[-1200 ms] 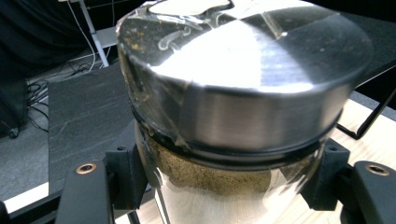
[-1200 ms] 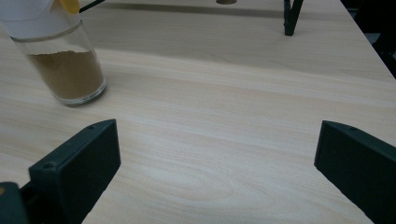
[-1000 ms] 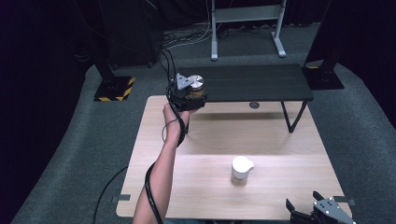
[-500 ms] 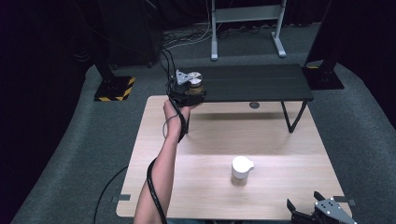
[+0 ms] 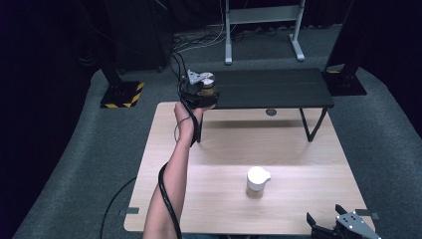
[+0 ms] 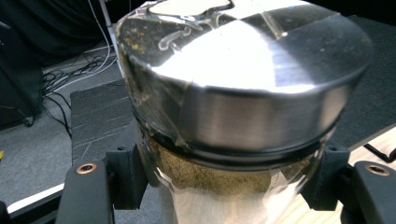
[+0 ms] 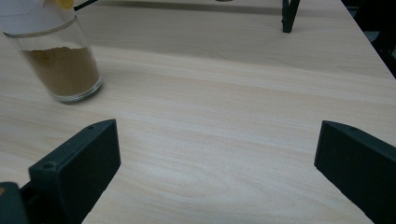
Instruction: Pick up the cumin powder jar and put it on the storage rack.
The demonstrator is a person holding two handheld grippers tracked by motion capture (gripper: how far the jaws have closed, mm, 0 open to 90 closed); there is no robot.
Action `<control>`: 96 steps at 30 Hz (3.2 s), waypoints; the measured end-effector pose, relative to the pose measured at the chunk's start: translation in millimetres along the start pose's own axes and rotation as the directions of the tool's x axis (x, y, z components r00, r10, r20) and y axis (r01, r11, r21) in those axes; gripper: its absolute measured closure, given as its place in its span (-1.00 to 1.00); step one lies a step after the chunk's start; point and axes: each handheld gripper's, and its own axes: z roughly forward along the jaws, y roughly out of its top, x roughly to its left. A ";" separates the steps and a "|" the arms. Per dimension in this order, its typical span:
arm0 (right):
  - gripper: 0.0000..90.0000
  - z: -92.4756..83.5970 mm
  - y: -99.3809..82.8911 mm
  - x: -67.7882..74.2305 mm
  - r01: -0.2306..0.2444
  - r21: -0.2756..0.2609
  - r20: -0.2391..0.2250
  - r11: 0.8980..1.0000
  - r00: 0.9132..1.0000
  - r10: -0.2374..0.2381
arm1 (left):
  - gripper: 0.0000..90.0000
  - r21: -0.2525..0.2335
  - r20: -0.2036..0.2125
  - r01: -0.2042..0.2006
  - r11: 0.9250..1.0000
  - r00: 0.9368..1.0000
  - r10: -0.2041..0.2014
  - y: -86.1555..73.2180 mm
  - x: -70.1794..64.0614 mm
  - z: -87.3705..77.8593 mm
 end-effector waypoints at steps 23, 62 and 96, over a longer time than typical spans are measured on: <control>-1.00 -0.2 -3.0 -2.0 -0.002 0.011 0.000 1.000 1.000 0.002 | -0.31 0.034 0.003 0.018 0.999 1.000 -0.019 4.6 4.9 26.5; -1.00 -5.3 -8.0 3.4 0.009 -0.005 -0.021 1.000 1.000 -0.009 | -1.00 -0.060 0.056 -0.006 0.998 0.998 0.010 -48.1 3.0 -27.6; -1.00 12.4 -7.3 18.8 0.032 0.011 -0.070 0.999 0.997 -0.031 | -0.99 0.221 0.205 0.244 0.944 0.935 -0.290 -276.7 -8.2 -78.8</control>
